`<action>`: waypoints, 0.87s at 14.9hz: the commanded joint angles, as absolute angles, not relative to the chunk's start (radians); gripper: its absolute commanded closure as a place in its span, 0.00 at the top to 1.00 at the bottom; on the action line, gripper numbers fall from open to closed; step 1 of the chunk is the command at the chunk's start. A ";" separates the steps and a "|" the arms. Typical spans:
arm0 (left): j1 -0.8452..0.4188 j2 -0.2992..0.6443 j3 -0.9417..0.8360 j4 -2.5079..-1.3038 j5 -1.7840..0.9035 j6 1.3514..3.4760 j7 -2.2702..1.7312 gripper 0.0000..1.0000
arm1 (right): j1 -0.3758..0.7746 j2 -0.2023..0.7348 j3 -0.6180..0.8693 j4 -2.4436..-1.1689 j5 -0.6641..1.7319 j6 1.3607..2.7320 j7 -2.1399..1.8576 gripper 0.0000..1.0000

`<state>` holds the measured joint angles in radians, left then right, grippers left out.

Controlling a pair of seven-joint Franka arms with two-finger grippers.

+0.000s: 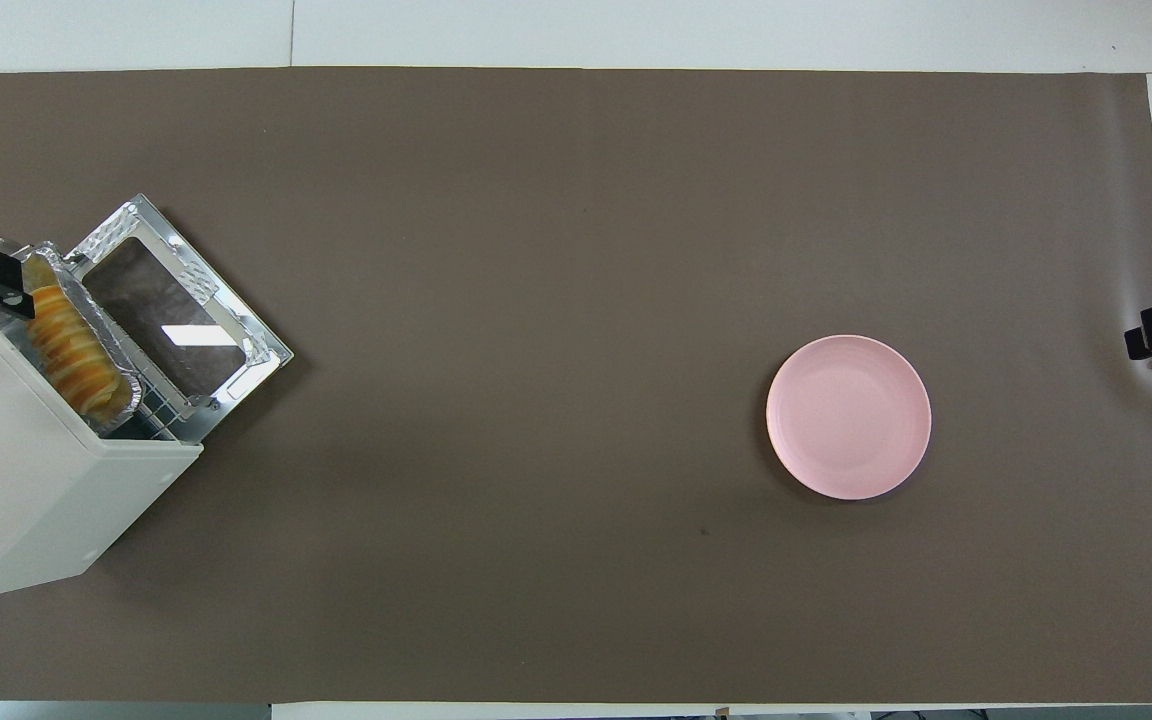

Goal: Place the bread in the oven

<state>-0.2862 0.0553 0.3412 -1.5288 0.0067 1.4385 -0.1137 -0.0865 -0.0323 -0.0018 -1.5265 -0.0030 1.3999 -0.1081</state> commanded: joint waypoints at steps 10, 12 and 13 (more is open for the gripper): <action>-0.052 0.014 0.071 -1.539 -0.023 1.371 -0.049 1.00 | -0.092 -0.043 -0.002 -1.529 0.008 1.384 -0.130 1.00; -0.055 -0.012 0.072 -1.584 -0.020 1.388 -0.048 1.00 | -0.092 -0.043 -0.002 -1.529 0.008 1.384 -0.130 1.00; -0.061 -0.018 0.072 -1.597 -0.021 1.414 -0.051 1.00 | -0.092 -0.043 -0.002 -1.529 0.008 1.384 -0.130 1.00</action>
<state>-0.0685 0.0240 0.0793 -1.5403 -0.0101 1.3776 -0.0616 -0.0865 -0.0323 -0.0018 -1.5265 -0.0030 1.3999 -0.1081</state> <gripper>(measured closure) 0.000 0.000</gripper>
